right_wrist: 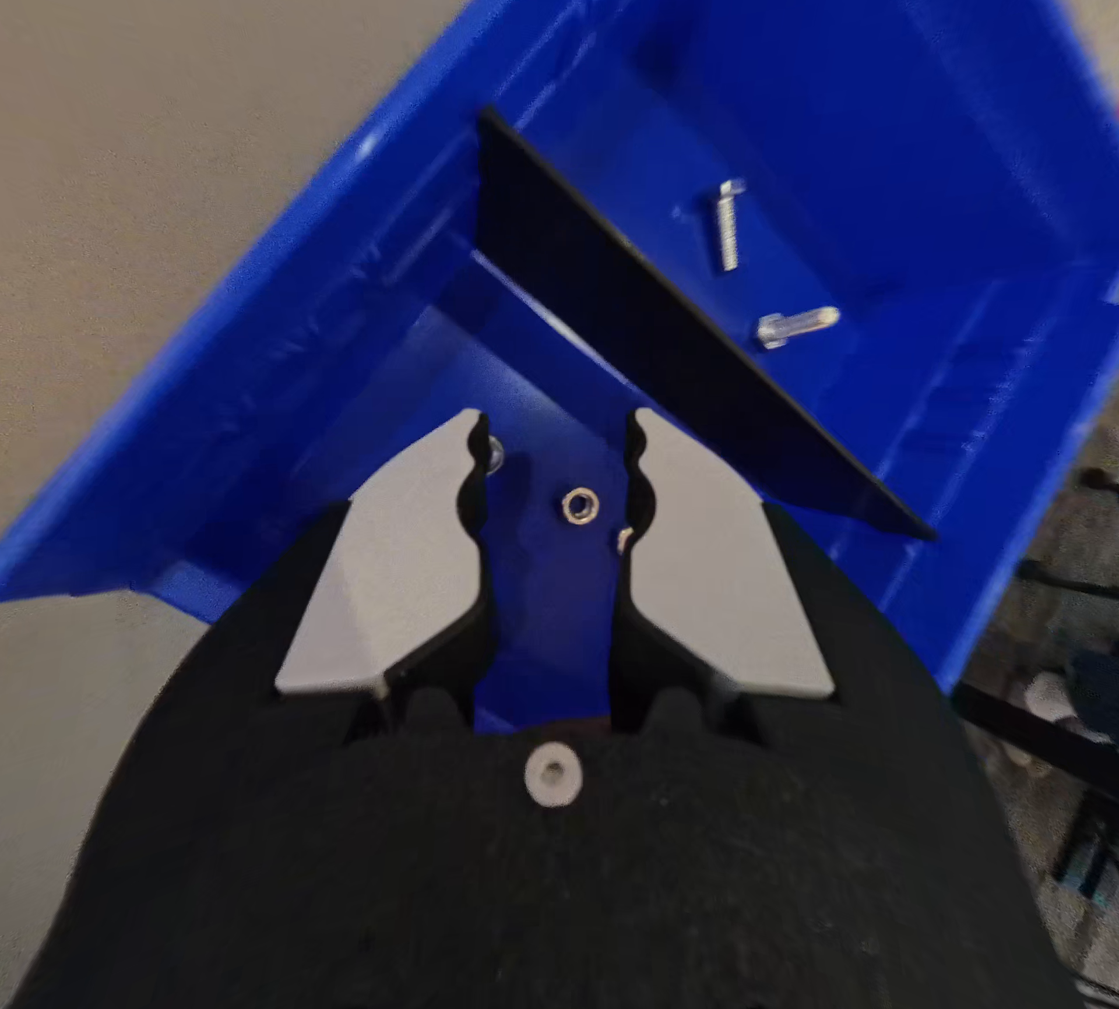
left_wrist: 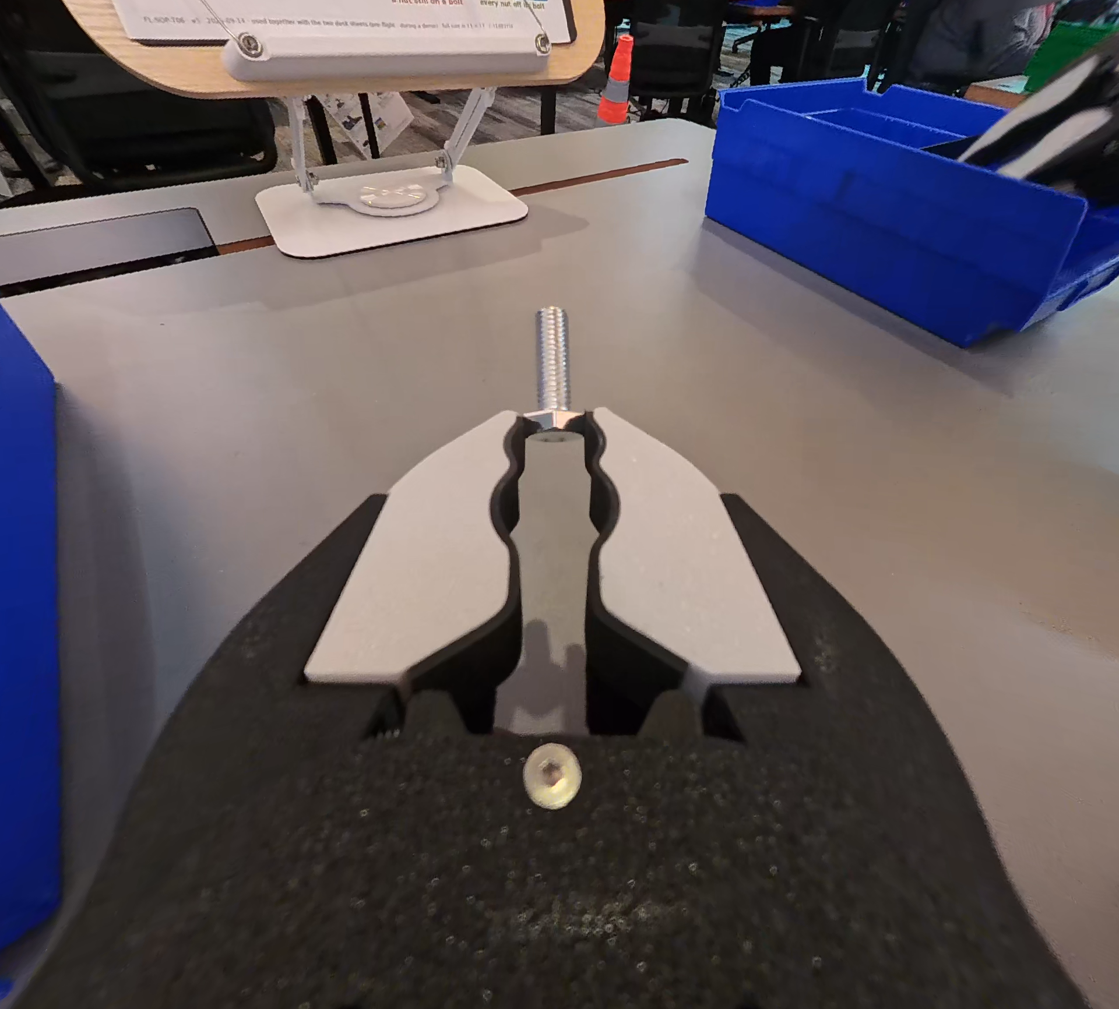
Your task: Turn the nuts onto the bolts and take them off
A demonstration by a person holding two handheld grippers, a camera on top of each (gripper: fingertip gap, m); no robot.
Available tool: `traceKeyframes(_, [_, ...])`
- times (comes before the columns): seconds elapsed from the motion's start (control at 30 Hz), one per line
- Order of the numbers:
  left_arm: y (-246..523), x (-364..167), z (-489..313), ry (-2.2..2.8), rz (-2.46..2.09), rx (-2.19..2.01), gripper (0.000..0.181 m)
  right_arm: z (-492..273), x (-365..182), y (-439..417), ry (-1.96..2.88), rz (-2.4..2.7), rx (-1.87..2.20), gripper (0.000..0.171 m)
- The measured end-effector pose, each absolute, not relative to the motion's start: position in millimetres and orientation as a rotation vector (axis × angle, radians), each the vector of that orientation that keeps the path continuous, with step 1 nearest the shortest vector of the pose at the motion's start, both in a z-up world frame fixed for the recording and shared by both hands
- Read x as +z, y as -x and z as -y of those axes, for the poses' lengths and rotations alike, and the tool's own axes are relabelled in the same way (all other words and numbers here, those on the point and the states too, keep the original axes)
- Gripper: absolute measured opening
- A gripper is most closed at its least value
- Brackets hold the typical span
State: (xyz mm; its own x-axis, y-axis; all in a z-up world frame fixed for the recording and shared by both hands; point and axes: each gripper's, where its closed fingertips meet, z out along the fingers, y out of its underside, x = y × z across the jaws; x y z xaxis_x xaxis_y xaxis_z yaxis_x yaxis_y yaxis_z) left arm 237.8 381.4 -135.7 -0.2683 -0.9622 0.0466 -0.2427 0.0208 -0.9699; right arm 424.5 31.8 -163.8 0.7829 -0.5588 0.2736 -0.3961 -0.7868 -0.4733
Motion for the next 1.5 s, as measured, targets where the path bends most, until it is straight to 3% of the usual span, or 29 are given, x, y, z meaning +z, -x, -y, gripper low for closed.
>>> traceKeyframes(0.03, [-238.0, -136.2, -381.1, 1.257, -1.599, -1.291, 0.018, -33.9, -143.9, -424.7, 2.505, -0.755, -0.667, 0.042])
traceKeyframes(0.2, [-238.1, -137.1, -379.8, 1.249, -1.606, -1.277, 0.018, -89.5, -45.4, -394.5, 1.958, -0.786, -0.795, 0.043])
traceKeyframes(0.33, [-237.2, -135.5, -380.4, 1.244, -1.596, -1.286, 0.018, -167.2, -10.8, -346.1, 1.602, -0.625, -0.633, 0.040])
traceKeyframes(0.7, [-236.2, -132.0, -384.6, 1.266, -1.563, -1.331, 0.018, -268.4, -107.6, -283.7, 1.568, -0.632, -0.248, 0.045])
traceKeyframes(0.87, [-235.4, -132.1, -377.0, 1.220, -1.620, -1.355, 0.018, -271.2, -110.2, -279.6, 1.580, -0.609, -0.188, 0.044])
traceKeyframes(0.93, [-233.8, -134.9, -363.5, 1.124, -1.788, -1.362, 0.018, -278.8, -103.8, -268.8, 1.649, -0.452, -0.130, 0.037])
traceKeyframes(1.23, [-213.5, -125.9, -324.9, 0.491, -2.480, -1.190, 0.018, -299.6, -102.0, -226.1, 2.001, 0.238, -0.033, 0.035])
traceKeyframes(1.5, [-223.6, -122.8, -314.6, 0.334, -2.572, -1.070, 0.018, -307.7, -119.9, -224.1, 2.059, 0.316, -0.042, 0.023])
